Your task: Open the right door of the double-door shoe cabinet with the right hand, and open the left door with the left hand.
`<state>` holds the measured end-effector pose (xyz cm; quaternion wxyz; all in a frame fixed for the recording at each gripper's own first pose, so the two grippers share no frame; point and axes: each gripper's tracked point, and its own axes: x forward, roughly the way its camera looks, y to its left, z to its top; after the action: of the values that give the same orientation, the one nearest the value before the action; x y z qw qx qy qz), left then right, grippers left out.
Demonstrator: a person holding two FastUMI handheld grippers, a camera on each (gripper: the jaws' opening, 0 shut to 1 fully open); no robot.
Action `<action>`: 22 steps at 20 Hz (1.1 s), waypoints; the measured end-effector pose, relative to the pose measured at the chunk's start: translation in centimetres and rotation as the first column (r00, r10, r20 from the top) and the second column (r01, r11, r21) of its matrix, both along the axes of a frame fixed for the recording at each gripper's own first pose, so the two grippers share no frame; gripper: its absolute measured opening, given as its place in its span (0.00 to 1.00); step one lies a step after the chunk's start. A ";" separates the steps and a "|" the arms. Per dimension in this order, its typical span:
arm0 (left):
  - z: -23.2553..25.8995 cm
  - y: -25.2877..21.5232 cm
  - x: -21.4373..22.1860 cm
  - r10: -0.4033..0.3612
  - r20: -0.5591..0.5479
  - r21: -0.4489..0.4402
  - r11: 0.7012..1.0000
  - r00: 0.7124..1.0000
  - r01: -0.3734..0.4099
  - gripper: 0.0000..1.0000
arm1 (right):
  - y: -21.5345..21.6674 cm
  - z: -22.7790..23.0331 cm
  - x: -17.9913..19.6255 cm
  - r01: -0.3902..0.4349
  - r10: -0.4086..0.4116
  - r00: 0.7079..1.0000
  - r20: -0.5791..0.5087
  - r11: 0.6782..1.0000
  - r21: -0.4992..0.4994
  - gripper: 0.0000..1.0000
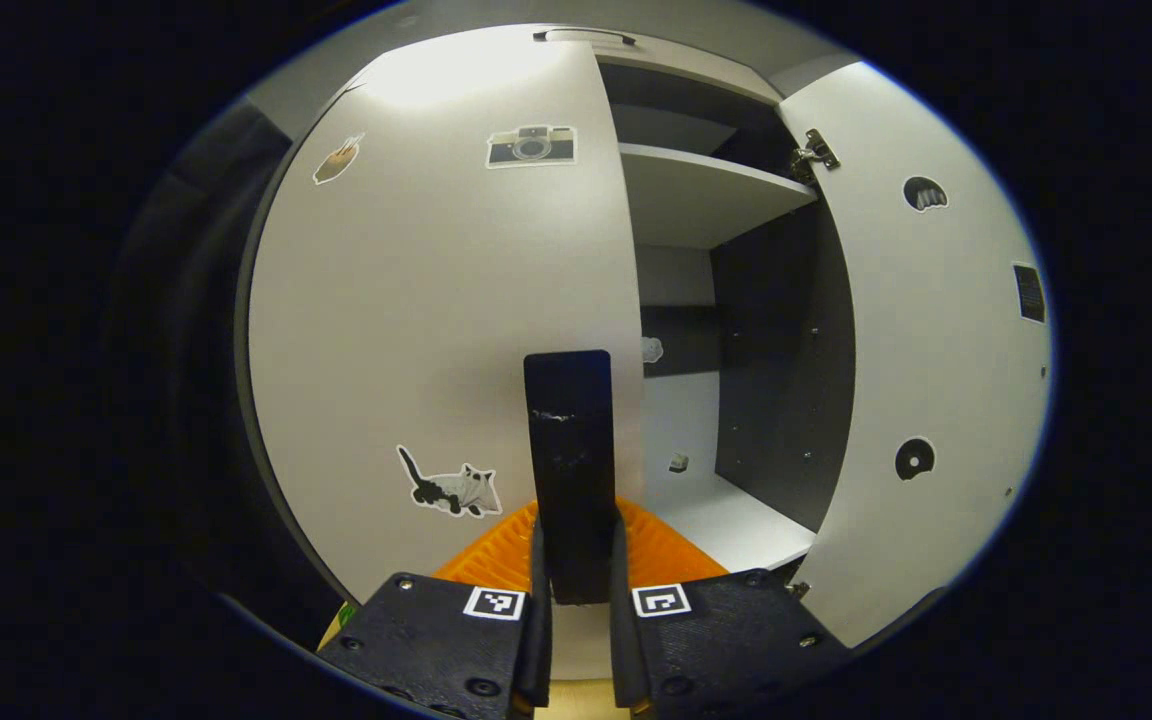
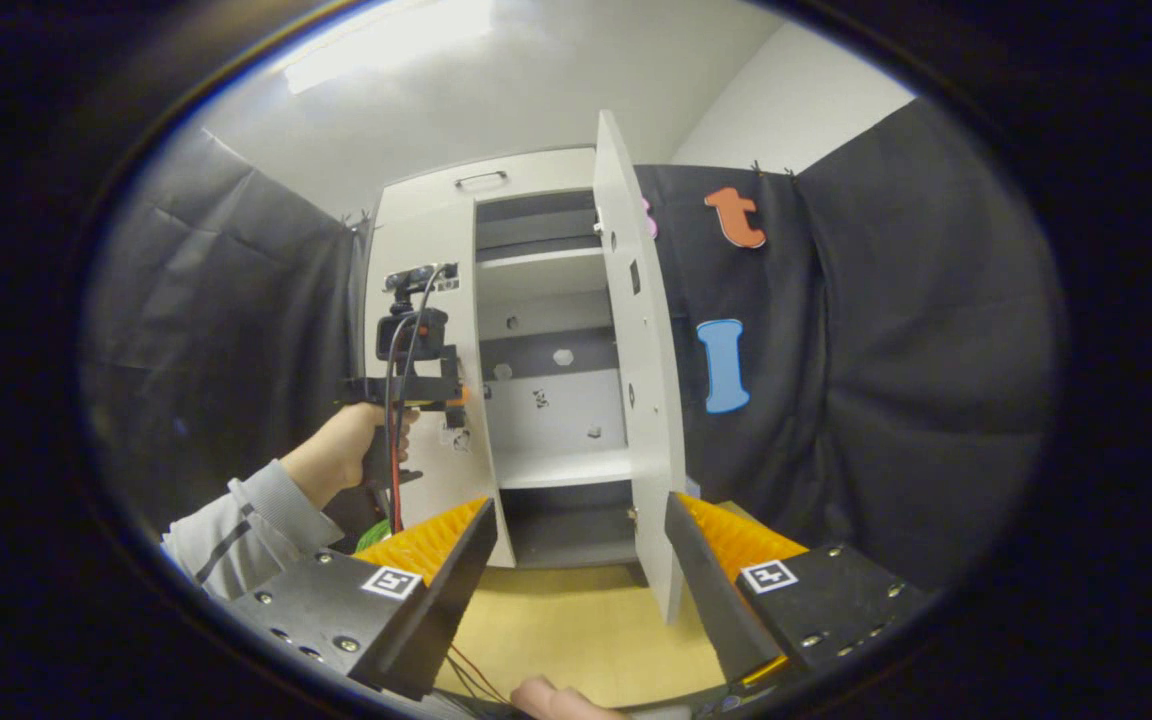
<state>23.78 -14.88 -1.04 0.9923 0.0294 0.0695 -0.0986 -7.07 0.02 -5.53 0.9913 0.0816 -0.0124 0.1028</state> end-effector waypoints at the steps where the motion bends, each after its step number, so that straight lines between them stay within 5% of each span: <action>1: 0.1 0.5 -1.1 -0.012 -0.001 -0.016 1.000 1.000 0.012 0.27 | 0.3 0.3 -0.1 -0.004 0.004 1.000 0.003 1.000 0.004 1.00; 6: 0.4 2.2 -4.8 -0.060 -0.005 -0.030 0.998 0.998 0.060 0.25 | 0.9 1.1 -1.4 0.030 -0.030 0.999 0.017 1.000 0.001 1.00; 22: 0.5 5.4 -8.6 -0.121 0.008 -0.016 0.992 0.993 0.121 0.25 | 5.8 1.2 -2.0 -0.063 0.063 0.998 0.011 0.998 -0.016 1.00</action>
<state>15.22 -9.52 -0.52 0.9849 0.0259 0.0632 -0.1591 -9.07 5.84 -4.37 0.9881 0.0736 -0.0144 0.1344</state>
